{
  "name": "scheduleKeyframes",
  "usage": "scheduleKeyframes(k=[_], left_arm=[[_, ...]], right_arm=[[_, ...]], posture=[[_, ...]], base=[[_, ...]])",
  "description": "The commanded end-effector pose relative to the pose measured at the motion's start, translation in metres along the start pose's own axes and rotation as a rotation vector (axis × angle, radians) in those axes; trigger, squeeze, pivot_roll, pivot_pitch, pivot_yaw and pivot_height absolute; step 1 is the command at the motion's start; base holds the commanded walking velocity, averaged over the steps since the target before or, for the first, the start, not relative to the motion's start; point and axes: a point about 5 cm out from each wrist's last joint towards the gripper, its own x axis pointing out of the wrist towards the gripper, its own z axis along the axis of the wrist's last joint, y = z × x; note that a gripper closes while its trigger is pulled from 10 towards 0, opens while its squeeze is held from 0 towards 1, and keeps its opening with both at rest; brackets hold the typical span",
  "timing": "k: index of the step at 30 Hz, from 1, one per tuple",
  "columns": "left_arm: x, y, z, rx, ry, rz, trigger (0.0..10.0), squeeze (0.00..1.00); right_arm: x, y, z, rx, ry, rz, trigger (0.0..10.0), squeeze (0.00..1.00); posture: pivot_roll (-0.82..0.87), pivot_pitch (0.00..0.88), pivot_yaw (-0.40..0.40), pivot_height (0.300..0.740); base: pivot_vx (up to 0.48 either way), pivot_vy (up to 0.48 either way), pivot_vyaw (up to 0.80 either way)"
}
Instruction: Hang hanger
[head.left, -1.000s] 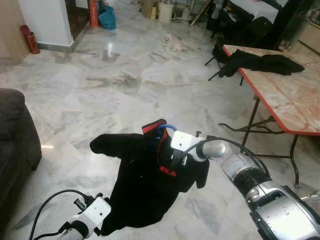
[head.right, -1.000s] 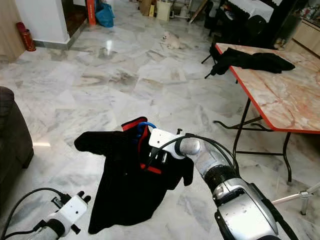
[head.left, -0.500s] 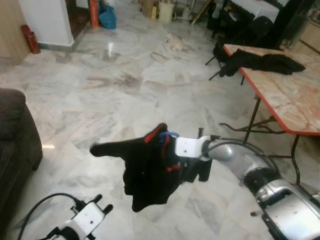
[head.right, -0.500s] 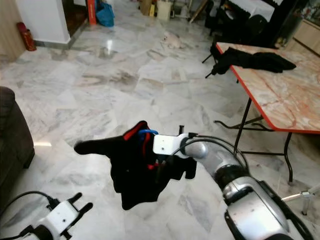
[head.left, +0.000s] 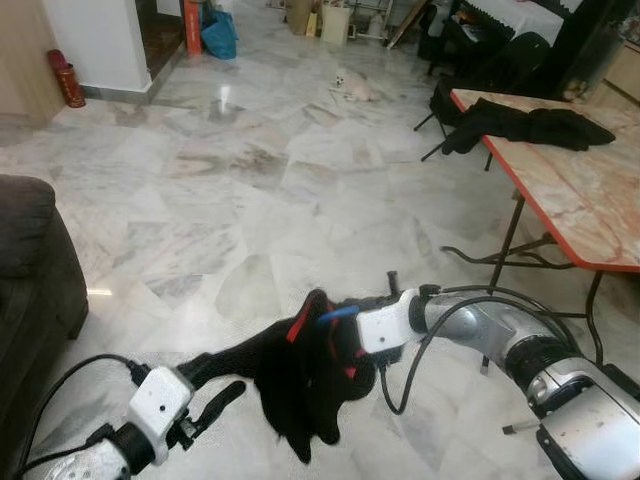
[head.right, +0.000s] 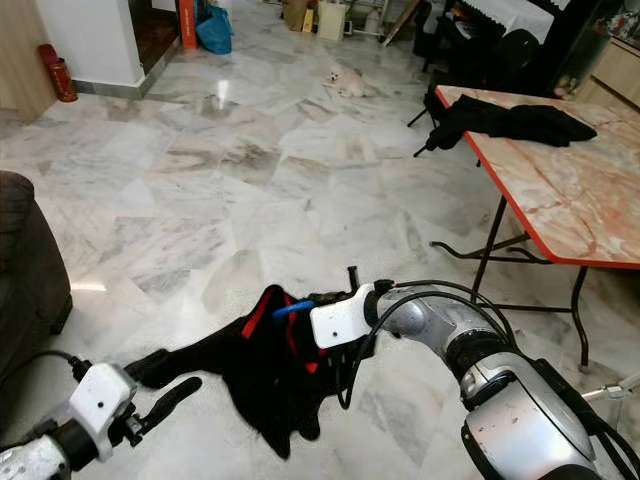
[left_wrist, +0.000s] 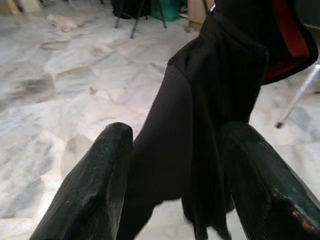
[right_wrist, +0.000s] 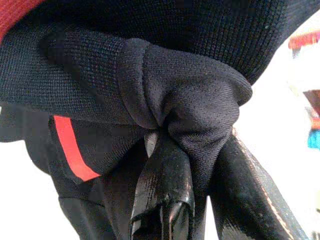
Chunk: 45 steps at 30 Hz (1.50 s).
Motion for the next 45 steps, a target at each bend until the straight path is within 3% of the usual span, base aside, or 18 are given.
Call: scheduleKeyframes(k=[1, 14, 19, 22, 30, 35, 45], left_arm=[[0.003, -0.004, 0.005, -0.025, -0.010, -0.056, 10.0, 0.00], [0.002, -0.022, 0.008, -0.130, 0.043, -0.319, 10.0, 0.00], [0.013, -0.004, 0.007, -0.059, 0.035, -0.194, 10.0, 0.00], [0.014, 0.000, 0.009, -0.067, 0.027, -0.167, 10.0, 0.00], [0.016, -0.003, 0.005, -0.079, 0.052, -0.205, 10.0, 0.00], [0.018, -0.014, 0.001, -0.048, 0.088, -0.293, 10.0, 0.00], [0.025, -0.006, 0.002, -0.003, 0.074, -0.226, 10.0, 0.00]], right_arm=[[-0.006, -0.007, 0.003, -0.001, -0.058, -0.018, 10.0, 0.00], [-0.007, -0.007, 0.014, -0.051, -0.157, 0.034, 10.0, 0.00], [-0.004, -0.003, 0.019, -0.055, -0.193, 0.065, 10.0, 0.00], [-0.004, -0.001, 0.020, -0.048, -0.204, 0.075, 10.0, 0.00], [-0.005, -0.001, 0.021, -0.043, -0.222, 0.086, 10.0, 0.00], [-0.004, -0.001, 0.024, -0.043, -0.234, 0.093, 10.0, 0.00], [-0.005, -0.001, 0.025, -0.039, -0.247, 0.099, 10.0, 0.00]], posture=[[0.05, 0.026, -0.148, 0.740], [0.03, 0.044, -0.143, 0.740], [0.03, 0.046, -0.141, 0.740], [0.03, 0.048, -0.142, 0.740], [0.03, 0.045, -0.138, 0.740], [0.03, 0.045, -0.138, 0.740], [0.02, 0.043, -0.138, 0.740]], base=[[0.000, 0.000, 0.00], [0.000, 0.000, 0.00], [0.000, 0.000, 0.00], [0.000, 0.000, 0.00], [0.000, 0.000, 0.00], [0.000, 0.000, 0.00], [0.000, 0.000, 0.00]])
